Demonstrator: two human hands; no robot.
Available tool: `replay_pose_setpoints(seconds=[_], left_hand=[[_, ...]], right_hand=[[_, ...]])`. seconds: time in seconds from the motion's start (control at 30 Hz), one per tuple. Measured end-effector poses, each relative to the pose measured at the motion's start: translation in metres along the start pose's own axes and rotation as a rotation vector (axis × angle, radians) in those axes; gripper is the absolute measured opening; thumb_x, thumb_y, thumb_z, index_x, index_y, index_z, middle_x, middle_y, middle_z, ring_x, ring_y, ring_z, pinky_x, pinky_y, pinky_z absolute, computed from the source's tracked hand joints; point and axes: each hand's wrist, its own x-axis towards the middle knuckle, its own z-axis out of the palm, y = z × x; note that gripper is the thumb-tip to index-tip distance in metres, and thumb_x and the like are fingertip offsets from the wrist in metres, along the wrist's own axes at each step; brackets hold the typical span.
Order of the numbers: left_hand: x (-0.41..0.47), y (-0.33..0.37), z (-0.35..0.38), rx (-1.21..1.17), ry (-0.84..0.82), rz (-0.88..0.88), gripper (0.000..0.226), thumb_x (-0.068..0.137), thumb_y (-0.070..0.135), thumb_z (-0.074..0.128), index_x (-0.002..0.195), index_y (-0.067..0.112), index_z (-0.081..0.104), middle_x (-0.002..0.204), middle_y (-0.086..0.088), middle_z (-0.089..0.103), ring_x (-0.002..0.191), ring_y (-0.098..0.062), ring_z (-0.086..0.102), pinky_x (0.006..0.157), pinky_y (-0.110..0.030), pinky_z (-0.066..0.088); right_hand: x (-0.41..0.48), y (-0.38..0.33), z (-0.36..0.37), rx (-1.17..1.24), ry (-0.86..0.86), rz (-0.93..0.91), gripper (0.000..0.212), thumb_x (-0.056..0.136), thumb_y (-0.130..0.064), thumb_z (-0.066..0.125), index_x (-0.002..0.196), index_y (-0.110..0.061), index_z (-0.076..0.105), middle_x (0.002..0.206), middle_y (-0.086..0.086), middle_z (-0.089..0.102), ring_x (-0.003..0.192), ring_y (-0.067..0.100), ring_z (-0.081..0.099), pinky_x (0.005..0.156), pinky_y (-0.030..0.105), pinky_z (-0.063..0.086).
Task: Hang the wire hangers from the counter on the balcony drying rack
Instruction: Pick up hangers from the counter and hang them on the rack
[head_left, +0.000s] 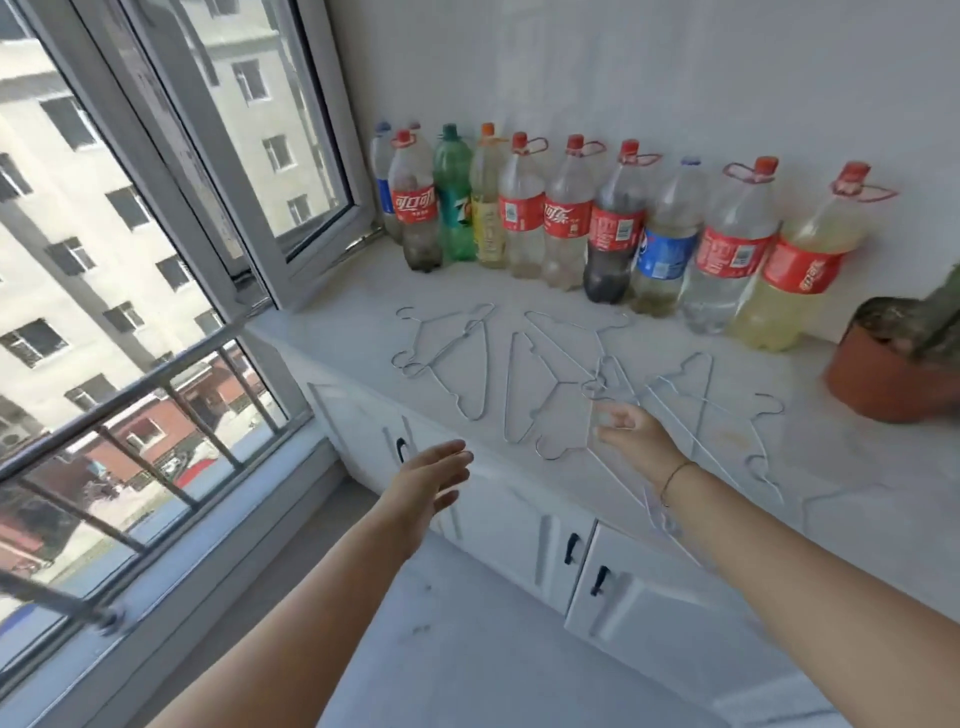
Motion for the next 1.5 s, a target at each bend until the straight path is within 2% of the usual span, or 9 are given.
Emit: replay_pose_setpoints(seconds=[0.23,0.4,0.6,0.77,0.87,0.9,0.97,1.37,1.5], left_hand=[[0.098,0.025,0.045,0.023,-0.099,-0.073,0.026,0.086,0.013,0.063,0.112,0.014,0.064,0.104,-0.001,0.069,0.099,-0.017,0.061,0.082,-0.027,0.046],[0.183,0.053,0.088,0.031,-0.219,-0.126,0.019,0.089,0.010,0.057,0.108,0.013,0.061,0.096,-0.002,0.067,0.089,-0.017,0.060,0.080,-0.027,0.045],[0.285,0.071,0.155,-0.013,-0.296,-0.262,0.009,0.092,0.007,0.052,0.099,0.008,0.057,0.089,-0.007,0.061,0.079,-0.019,0.058,0.072,-0.026,0.047],[0.346,0.069,0.190,-0.009,-0.299,-0.371,0.012,0.096,0.012,0.048,0.088,0.011,0.057,0.090,-0.007,0.057,0.079,-0.021,0.056,0.078,-0.029,0.046],[0.371,0.066,0.203,0.005,-0.286,-0.417,0.013,0.095,0.014,0.048,0.086,0.013,0.057,0.089,-0.006,0.052,0.079,-0.023,0.055,0.088,-0.036,0.042],[0.378,0.064,0.206,0.003,-0.281,-0.426,0.012,0.095,0.014,0.049,0.087,0.014,0.057,0.090,-0.006,0.051,0.079,-0.024,0.056,0.089,-0.037,0.041],[0.390,0.061,0.211,-0.015,-0.265,-0.447,0.012,0.095,0.014,0.047,0.087,0.014,0.057,0.091,-0.006,0.050,0.081,-0.025,0.057,0.089,-0.038,0.042],[0.419,0.058,0.240,-0.023,-0.240,-0.581,0.018,0.095,0.019,0.048,0.081,0.008,0.052,0.073,-0.008,0.066,0.071,-0.019,0.057,0.063,-0.027,0.044],[0.424,0.053,0.250,0.071,-0.234,-0.533,0.018,0.094,0.016,0.050,0.078,0.007,0.055,0.048,-0.001,0.065,0.041,-0.011,0.059,0.043,-0.018,0.044]], right_hand=[[0.053,0.036,-0.047,0.059,0.229,0.196,0.044,0.084,-0.004,0.061,0.124,0.009,0.050,0.132,0.029,0.050,0.117,0.036,0.053,0.096,0.037,0.041],[0.080,0.052,-0.086,0.124,0.421,0.301,0.044,0.083,-0.004,0.061,0.126,0.002,0.053,0.133,0.016,0.053,0.121,0.029,0.052,0.097,0.030,0.038],[0.094,0.060,-0.118,0.191,0.590,0.426,0.043,0.081,-0.006,0.065,0.122,0.001,0.054,0.130,0.021,0.054,0.103,0.028,0.055,0.078,0.028,0.042],[0.095,0.059,-0.129,0.183,0.678,0.493,0.044,0.083,0.003,0.060,0.115,0.028,0.043,0.126,0.046,0.038,0.118,0.057,0.041,0.094,0.055,0.040],[0.103,0.079,-0.137,0.137,0.708,0.547,0.046,0.084,0.002,0.057,0.115,0.028,0.037,0.125,0.046,0.038,0.115,0.056,0.041,0.076,0.028,0.026],[0.106,0.083,-0.139,0.125,0.711,0.555,0.045,0.084,0.001,0.057,0.115,0.027,0.037,0.125,0.044,0.039,0.115,0.055,0.041,0.105,0.047,0.019],[0.112,0.088,-0.143,0.123,0.710,0.556,0.043,0.084,0.001,0.056,0.114,0.026,0.038,0.123,0.043,0.042,0.115,0.052,0.041,0.099,0.053,0.034],[0.145,0.095,-0.157,0.113,0.636,0.604,0.027,0.082,-0.002,0.059,0.105,0.011,0.061,0.119,0.030,0.059,0.106,0.038,0.058,0.099,0.037,0.041],[0.151,0.097,-0.153,0.093,0.591,0.598,0.029,0.081,-0.003,0.063,0.110,0.000,0.062,0.115,0.019,0.063,0.097,0.023,0.056,0.084,0.025,0.039]])
